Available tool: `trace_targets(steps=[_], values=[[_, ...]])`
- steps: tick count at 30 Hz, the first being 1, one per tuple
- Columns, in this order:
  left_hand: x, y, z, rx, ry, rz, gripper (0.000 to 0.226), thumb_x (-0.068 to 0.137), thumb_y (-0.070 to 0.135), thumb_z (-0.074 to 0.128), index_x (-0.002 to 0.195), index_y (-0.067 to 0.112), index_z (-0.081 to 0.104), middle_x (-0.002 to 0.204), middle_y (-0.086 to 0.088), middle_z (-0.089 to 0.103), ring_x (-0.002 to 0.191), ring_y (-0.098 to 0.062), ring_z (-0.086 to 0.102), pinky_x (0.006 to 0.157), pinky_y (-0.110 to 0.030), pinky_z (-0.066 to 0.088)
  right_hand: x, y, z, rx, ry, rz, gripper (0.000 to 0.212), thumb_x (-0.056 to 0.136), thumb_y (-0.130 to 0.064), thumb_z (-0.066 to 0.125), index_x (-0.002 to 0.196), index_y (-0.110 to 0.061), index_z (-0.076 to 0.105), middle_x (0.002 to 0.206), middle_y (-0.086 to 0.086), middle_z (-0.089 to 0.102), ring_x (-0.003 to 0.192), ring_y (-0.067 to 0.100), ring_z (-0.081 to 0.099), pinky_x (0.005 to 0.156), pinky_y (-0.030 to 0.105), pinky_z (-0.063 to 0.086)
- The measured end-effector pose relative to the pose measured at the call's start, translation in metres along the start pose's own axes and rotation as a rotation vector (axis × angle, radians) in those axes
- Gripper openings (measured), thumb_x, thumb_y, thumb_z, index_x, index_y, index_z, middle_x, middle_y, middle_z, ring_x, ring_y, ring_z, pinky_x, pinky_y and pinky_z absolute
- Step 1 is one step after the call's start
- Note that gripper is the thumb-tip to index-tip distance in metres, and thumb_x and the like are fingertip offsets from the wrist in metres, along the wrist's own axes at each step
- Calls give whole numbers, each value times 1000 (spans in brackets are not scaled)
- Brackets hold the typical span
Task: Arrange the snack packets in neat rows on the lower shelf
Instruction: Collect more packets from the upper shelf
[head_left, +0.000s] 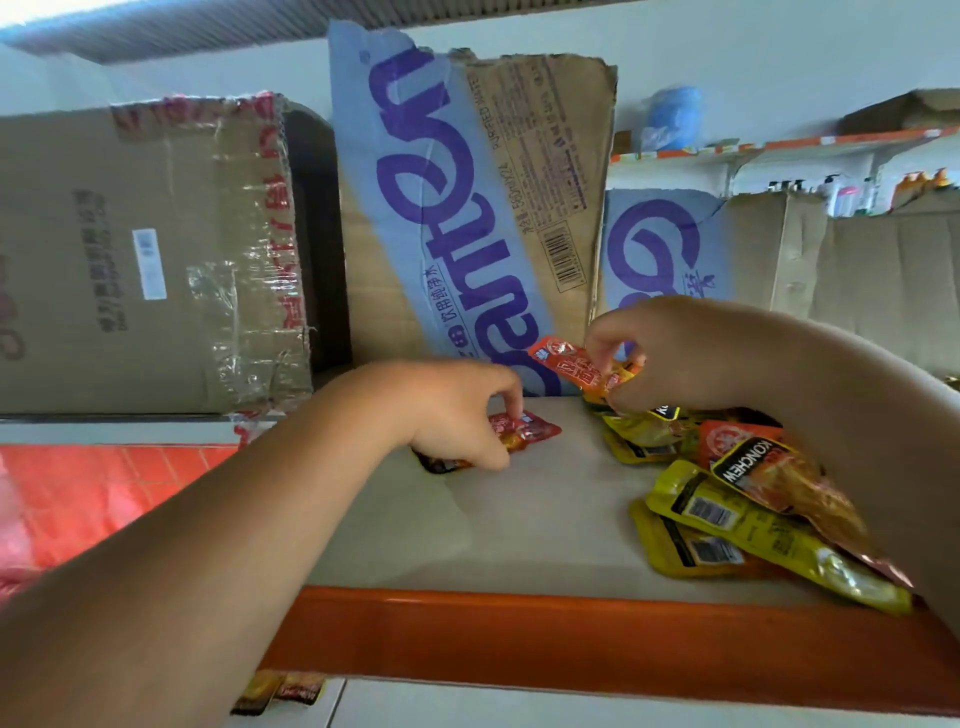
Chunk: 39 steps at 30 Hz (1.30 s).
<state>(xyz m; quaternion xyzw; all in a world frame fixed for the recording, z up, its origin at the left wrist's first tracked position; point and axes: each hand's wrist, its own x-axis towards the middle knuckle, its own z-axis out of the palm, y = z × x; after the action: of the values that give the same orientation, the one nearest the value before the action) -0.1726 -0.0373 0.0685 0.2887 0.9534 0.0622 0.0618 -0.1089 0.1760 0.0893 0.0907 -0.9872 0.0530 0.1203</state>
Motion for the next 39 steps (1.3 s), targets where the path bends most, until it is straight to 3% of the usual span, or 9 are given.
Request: trace_targets(steps=[4,10,16,19,23,26,32,36,39], values=[[-31,-33,3,-185,196,33,40,77,27,78,106,44,56,110,15,60,99,-12,63,88,-38,57,0,-26,-8,-33,12,-20,21,81,-36,74,95,-39,59,94,-14,56,86,9,56,75,34,49],[-76,-77,14,-320,449,48,39,79,29,82,109,41,61,104,16,65,88,-6,64,67,-28,53,-9,-86,4,64,162,-4,19,79,-34,74,95,-34,65,93,-9,61,83,10,58,71,28,47],[-127,-133,25,-435,621,44,36,73,28,85,101,36,64,94,17,69,87,-4,66,79,-33,57,-12,-169,30,218,224,25,21,76,-35,77,90,-33,62,88,-10,63,74,9,60,63,29,50],[-156,-165,32,-459,696,23,33,71,26,84,97,33,65,87,16,69,80,-2,65,69,-24,50,-10,-215,47,255,268,17,19,76,-32,78,88,-29,65,88,-8,65,70,5,60,62,27,49],[-199,-212,43,-486,798,-28,30,71,23,83,96,30,67,78,9,70,69,-8,66,65,-34,53,-4,-277,71,341,296,-19,17,74,-29,77,82,-26,63,74,-3,66,57,7,58,55,29,47],[-229,-250,53,-478,861,-53,29,73,21,83,97,27,70,84,10,69,73,-11,66,65,-33,53,3,-324,88,383,312,-46,16,75,-26,77,82,-24,62,75,-2,66,63,10,58,64,31,49],[-284,-325,77,-411,986,-97,33,72,14,87,101,19,73,88,8,60,82,1,50,67,-2,36,16,-413,126,525,229,-77,16,80,-21,74,80,-23,58,60,-5,64,44,2,56,45,19,41],[-317,-372,89,-420,972,-175,31,76,15,85,103,19,71,95,4,66,83,-3,56,66,-3,38,31,-463,154,551,168,-111,15,80,-21,73,80,-23,58,69,-3,65,47,4,56,48,21,42],[-329,-403,101,-407,948,-253,34,79,23,85,109,22,69,105,3,67,93,-13,61,67,-4,39,42,-487,179,566,150,-111,15,80,-25,73,82,-26,58,79,-3,65,62,16,63,53,30,44]])
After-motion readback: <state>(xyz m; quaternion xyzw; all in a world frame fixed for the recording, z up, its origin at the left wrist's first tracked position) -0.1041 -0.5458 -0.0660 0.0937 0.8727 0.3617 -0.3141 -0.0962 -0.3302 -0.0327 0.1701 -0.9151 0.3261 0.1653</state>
